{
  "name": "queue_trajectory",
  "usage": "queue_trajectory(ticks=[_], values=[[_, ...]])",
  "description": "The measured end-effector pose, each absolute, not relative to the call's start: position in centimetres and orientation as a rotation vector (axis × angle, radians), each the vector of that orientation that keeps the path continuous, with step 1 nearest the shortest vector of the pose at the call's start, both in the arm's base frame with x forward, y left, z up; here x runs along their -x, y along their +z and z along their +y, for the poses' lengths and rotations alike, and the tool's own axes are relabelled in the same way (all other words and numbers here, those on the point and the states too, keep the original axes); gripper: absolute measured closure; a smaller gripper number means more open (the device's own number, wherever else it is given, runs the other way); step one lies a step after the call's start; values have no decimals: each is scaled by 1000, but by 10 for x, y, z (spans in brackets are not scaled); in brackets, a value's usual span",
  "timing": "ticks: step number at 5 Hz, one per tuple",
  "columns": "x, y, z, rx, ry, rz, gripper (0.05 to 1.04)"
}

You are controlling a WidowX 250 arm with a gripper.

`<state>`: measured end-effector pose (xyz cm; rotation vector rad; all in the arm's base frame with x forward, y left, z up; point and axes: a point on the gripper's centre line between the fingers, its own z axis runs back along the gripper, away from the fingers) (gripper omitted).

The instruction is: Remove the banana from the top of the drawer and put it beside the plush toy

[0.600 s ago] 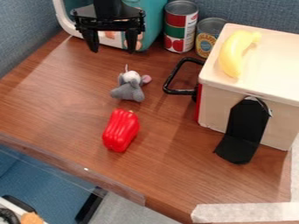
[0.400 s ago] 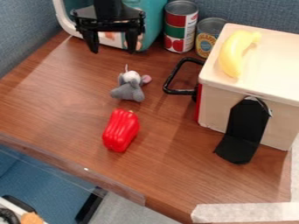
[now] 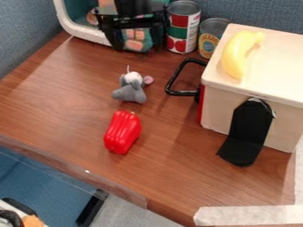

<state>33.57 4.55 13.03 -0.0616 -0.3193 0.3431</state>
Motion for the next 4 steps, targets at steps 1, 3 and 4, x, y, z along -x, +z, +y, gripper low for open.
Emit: queue_trajectory(ticks=[1, 3, 4], values=[[-340, 142, 18, 125, 295, -310, 83], [-349, 171, -54, 183, 167, -329, 83], [-353, 158, -82, 140, 105, -289, 83]])
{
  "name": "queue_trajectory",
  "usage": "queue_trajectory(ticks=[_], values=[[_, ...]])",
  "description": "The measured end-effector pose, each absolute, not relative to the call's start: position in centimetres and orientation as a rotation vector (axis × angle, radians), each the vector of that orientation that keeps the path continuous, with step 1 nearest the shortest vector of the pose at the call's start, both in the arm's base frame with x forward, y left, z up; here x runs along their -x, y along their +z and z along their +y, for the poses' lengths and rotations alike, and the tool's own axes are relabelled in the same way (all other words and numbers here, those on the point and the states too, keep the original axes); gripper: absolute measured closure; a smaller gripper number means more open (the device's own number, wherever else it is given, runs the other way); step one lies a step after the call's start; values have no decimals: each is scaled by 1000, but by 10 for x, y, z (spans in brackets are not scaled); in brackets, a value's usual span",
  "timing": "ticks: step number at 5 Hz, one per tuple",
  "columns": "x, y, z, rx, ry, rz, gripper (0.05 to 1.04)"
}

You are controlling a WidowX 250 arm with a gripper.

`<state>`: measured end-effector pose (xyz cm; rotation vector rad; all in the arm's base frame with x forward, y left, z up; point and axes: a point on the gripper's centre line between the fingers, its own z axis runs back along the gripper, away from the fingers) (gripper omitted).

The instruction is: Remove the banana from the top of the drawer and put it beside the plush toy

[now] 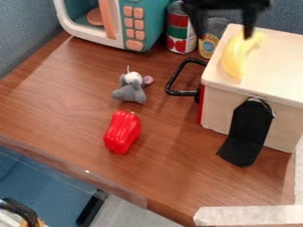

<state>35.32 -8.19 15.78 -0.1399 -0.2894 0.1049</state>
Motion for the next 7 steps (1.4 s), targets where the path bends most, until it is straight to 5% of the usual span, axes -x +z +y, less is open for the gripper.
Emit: queue_trajectory(ticks=[2, 3, 4, 7], values=[[-358, 124, -88, 38, 87, -207, 134], [-363, 119, -95, 42, 67, -201, 418], [-363, 119, -97, 32, 72, -207, 522], [-335, 139, 28, -8, 416, -259, 522]])
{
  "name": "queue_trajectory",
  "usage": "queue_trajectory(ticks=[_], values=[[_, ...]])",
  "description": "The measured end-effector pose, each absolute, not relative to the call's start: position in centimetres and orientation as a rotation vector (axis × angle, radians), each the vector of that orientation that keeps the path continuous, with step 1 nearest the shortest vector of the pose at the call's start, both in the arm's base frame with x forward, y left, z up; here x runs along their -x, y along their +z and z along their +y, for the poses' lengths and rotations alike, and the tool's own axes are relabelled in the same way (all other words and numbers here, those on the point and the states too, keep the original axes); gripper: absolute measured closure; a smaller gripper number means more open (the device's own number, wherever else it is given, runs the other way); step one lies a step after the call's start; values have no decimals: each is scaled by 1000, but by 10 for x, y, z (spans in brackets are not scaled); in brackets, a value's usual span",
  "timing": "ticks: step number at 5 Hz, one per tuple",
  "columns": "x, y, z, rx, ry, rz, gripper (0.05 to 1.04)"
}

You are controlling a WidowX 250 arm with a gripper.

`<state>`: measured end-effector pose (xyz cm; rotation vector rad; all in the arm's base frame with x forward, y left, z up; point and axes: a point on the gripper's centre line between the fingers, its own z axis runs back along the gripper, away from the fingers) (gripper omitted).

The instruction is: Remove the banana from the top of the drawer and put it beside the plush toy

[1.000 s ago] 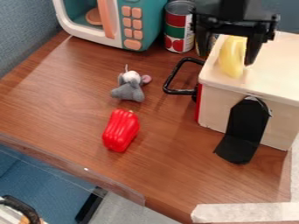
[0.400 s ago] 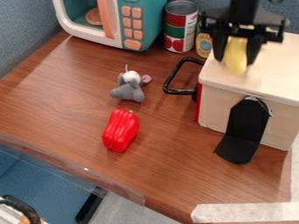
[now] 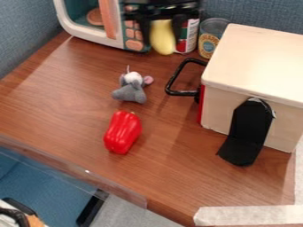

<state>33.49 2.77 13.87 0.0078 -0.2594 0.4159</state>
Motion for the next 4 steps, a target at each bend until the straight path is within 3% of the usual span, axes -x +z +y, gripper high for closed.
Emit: queue_trajectory(ticks=[1, 3, 4], values=[[-311, 116, 77, -43, 504, -235, 522], [-277, 61, 165, 82, 465, -268, 522], [-279, 38, 182, 99, 499, -240, 522]])
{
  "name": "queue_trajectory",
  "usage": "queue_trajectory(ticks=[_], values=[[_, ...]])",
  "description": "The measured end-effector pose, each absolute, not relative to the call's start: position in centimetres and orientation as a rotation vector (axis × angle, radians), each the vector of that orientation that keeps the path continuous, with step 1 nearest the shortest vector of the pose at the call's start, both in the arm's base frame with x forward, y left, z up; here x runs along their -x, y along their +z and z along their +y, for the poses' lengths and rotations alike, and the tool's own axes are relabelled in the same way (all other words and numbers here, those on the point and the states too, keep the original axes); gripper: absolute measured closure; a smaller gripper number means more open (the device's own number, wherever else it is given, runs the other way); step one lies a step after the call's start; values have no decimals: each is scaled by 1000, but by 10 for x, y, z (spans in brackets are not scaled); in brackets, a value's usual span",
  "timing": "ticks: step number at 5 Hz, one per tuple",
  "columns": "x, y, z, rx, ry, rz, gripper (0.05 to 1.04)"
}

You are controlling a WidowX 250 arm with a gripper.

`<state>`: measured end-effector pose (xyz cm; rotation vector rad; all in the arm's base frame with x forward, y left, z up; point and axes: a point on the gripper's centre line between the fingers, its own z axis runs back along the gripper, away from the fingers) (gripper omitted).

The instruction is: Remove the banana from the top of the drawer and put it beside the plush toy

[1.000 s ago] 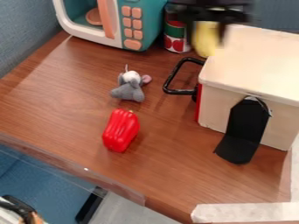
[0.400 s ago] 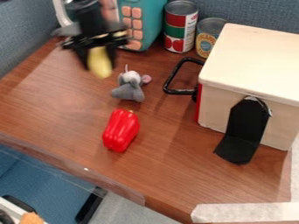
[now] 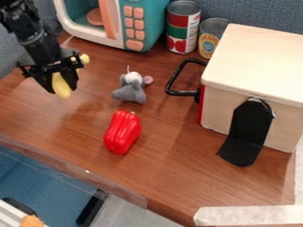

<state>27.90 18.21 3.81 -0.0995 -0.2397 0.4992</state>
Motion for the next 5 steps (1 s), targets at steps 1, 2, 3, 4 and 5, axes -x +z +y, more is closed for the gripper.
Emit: queue_trajectory(ticks=[1, 2, 3, 4, 5], values=[[-284, 23, 189, 64, 508, -146, 522], [-291, 14, 182, 3, 474, -42, 467], [-292, 13, 179, -24, 441, -52, 178], [-294, 32, 177, -50, 410, -117, 73], [-294, 58, 171, -57, 370, -216, 77]])
